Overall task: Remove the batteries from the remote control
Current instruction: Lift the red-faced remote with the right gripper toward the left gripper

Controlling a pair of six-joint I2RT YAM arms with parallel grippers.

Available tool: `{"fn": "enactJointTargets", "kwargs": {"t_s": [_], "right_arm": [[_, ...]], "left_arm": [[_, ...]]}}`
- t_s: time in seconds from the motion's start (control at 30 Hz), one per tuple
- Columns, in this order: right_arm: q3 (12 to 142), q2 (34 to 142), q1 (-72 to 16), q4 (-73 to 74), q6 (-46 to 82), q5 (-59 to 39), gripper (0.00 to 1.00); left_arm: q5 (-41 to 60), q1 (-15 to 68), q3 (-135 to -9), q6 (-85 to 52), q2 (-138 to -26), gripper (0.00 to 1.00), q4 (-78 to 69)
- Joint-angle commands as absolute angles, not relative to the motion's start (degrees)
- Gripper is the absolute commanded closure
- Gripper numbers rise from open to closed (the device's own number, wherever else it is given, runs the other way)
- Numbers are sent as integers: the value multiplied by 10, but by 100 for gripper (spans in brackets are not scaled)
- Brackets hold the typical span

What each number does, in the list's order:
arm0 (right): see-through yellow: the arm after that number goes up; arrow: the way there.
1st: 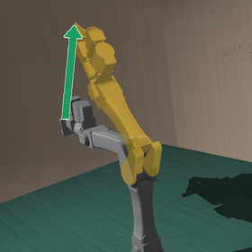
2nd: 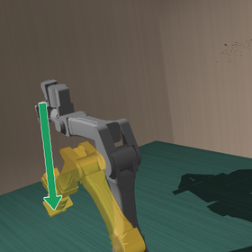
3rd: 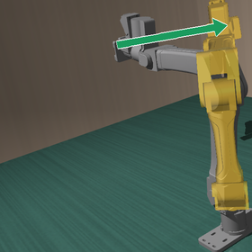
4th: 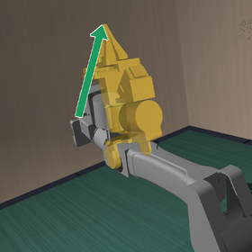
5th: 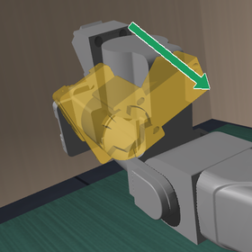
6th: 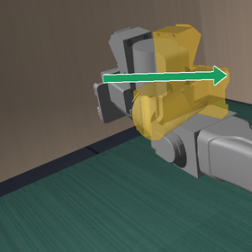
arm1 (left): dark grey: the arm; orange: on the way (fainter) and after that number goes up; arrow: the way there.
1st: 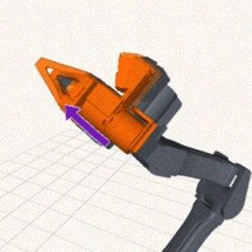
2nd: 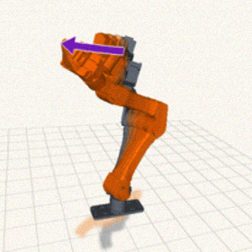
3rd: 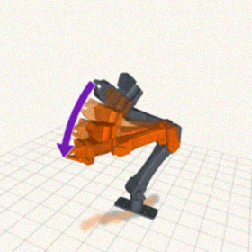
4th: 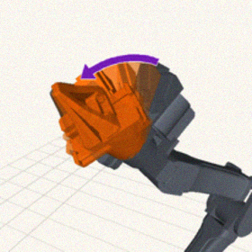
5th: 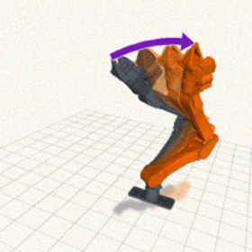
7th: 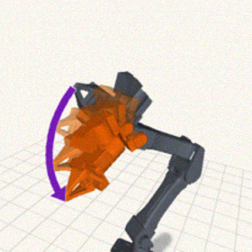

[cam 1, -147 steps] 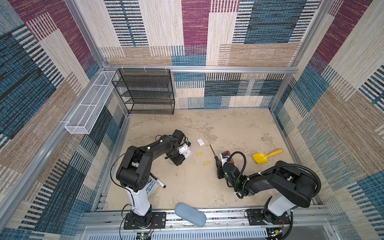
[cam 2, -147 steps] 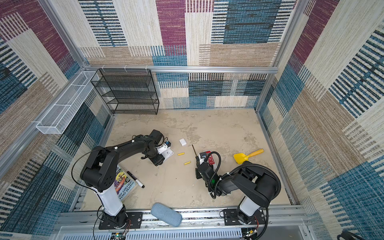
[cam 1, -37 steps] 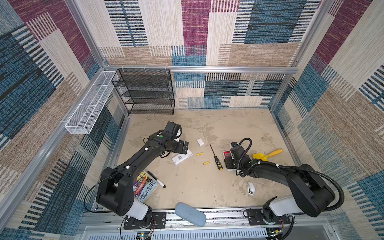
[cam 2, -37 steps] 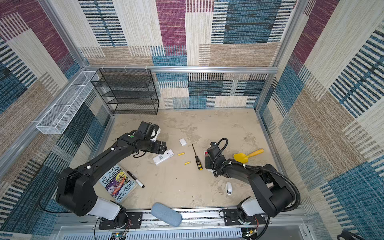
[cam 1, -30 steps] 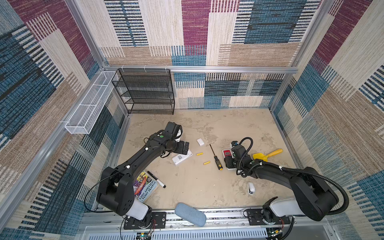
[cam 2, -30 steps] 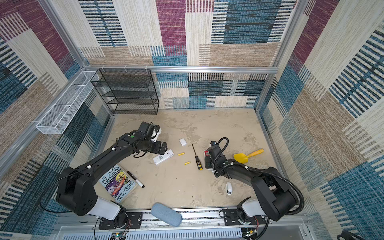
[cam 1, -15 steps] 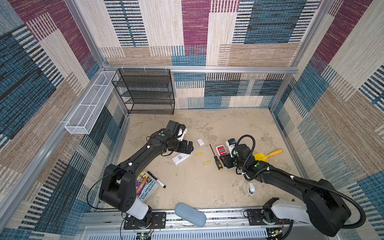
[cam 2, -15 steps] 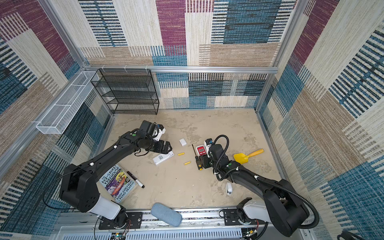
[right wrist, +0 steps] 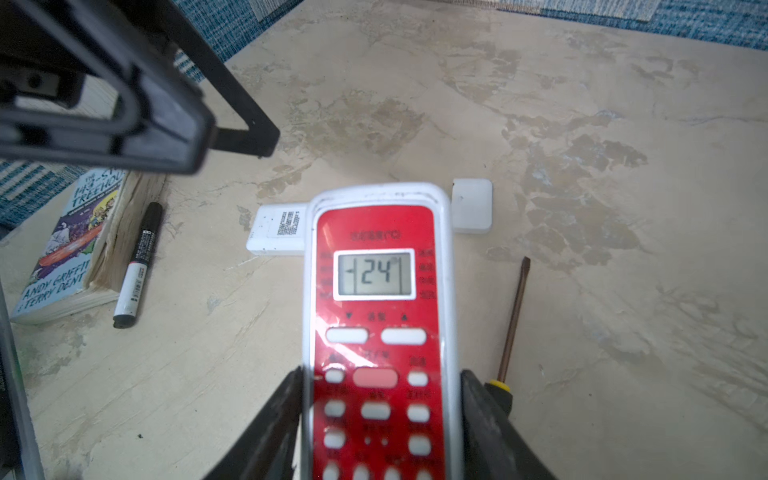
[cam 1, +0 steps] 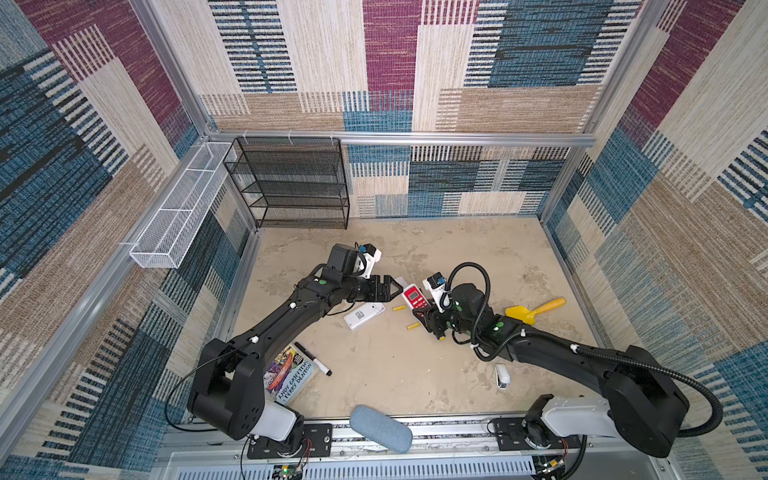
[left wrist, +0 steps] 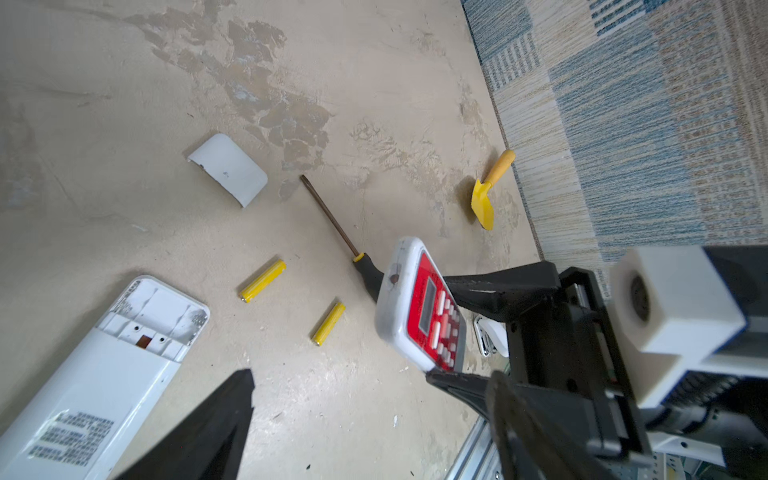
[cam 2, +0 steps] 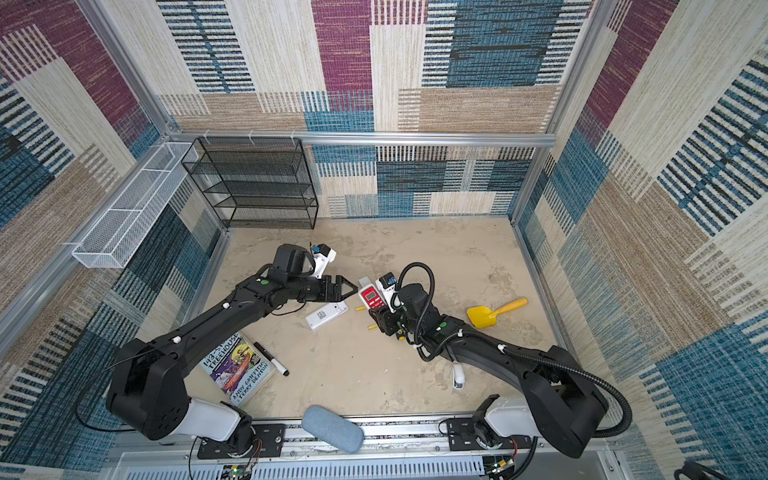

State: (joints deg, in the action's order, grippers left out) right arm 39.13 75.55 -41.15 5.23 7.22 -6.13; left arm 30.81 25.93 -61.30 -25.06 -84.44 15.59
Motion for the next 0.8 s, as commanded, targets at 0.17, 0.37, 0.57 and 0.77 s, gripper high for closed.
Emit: {"fn": "enactJointTargets", "kwargs": {"t_s": [0.17,0.37,0.57,0.77], "right_arm": [[422,774,-425,106,62,-103,54],[431,783,-429,113,62,-107,54],[432,785,-429,118,62,-103,54],[433,787,-429,124,60,-101,54]], "left_arm": [[364,264,-605,-316,-874,19,71],[381,265,-599,-342,-883,36,35],[382,265,-590,-352,-878,53,26],[384,265,-587,-361,-875,64,23]]}}
